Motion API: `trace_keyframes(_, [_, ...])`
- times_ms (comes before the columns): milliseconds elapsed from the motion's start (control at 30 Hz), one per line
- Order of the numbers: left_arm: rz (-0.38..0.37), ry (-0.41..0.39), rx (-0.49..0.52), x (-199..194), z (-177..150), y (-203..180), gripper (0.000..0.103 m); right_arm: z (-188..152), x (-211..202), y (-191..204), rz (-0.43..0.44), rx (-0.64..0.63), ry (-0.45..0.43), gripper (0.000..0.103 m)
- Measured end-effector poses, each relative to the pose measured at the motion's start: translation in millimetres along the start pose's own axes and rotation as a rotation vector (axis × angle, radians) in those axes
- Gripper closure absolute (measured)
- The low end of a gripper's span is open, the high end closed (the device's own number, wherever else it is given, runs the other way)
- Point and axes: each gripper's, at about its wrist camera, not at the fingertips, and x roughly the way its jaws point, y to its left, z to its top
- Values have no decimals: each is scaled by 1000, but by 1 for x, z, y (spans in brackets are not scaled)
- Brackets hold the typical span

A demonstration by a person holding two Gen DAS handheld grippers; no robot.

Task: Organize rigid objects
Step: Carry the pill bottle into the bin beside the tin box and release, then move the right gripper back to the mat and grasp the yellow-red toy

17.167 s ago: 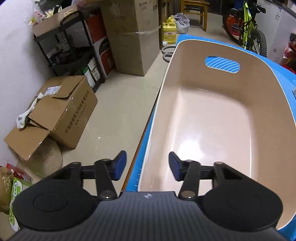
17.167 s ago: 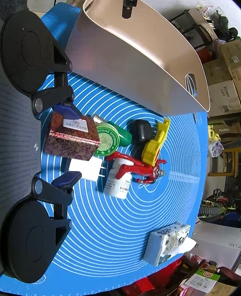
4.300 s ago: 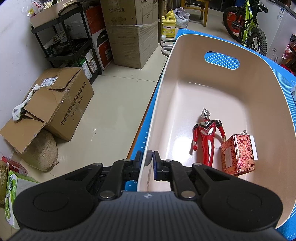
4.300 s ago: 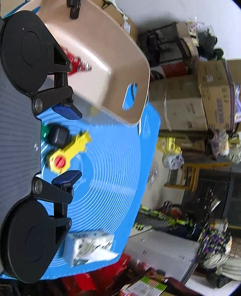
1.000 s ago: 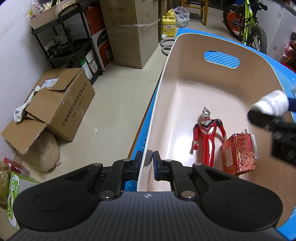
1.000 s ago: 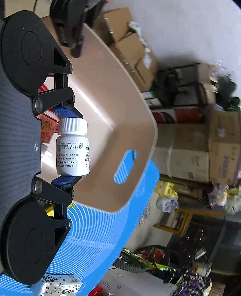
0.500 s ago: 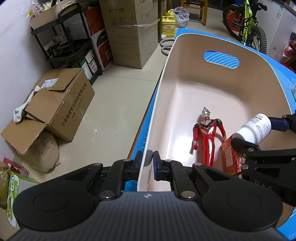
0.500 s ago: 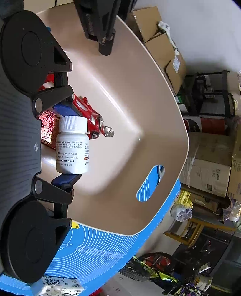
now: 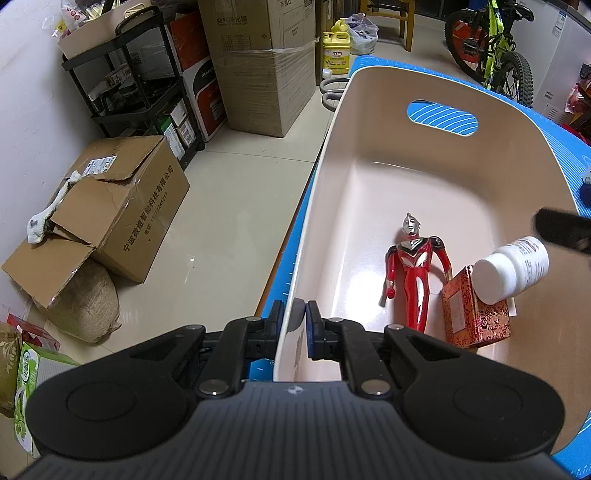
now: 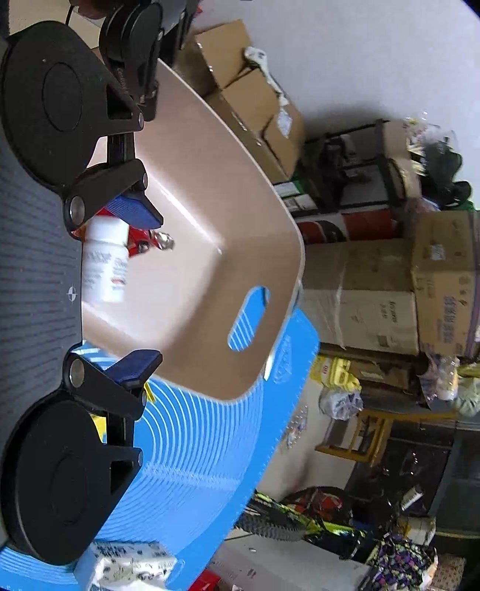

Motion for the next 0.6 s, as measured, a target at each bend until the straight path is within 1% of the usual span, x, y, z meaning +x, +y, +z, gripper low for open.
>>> trace_keyframes(167, [2,0,2,0,0,1,89,-1,-21,-23,-36,7,-46,24])
trace_keyframes(367, [1,0,1,0,0,0,89,-8,-35,-68,-98,64,-59,24])
trace_keyframes(533, [1,0,1,0,0,1,89,-22,-34,-107,-151,117,-35,24])
trace_keyframes(600, [1,0,0,0,0,0,89,-30,-29,-118,-154,139,-13,24])
